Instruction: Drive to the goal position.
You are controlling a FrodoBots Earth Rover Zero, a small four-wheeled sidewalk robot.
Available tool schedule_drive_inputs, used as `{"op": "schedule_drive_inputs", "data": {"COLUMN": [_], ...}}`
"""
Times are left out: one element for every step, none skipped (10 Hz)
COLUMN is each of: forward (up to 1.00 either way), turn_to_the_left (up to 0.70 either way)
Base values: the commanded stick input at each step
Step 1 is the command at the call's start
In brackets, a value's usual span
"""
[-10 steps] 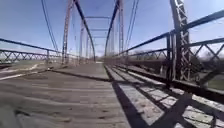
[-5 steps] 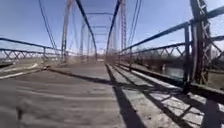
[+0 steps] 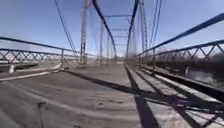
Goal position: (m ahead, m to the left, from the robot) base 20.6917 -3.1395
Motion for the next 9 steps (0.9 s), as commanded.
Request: {"op": "schedule_drive_inputs", "data": {"forward": [1.00, 1.00, 1.00, 1.00, 1.00, 1.00, 1.00, 1.00, 1.00], "turn_to_the_left": [0.00, 0.00, 0.00, 0.00, 0.00, 0.00, 0.00, 0.00, 0.00]}}
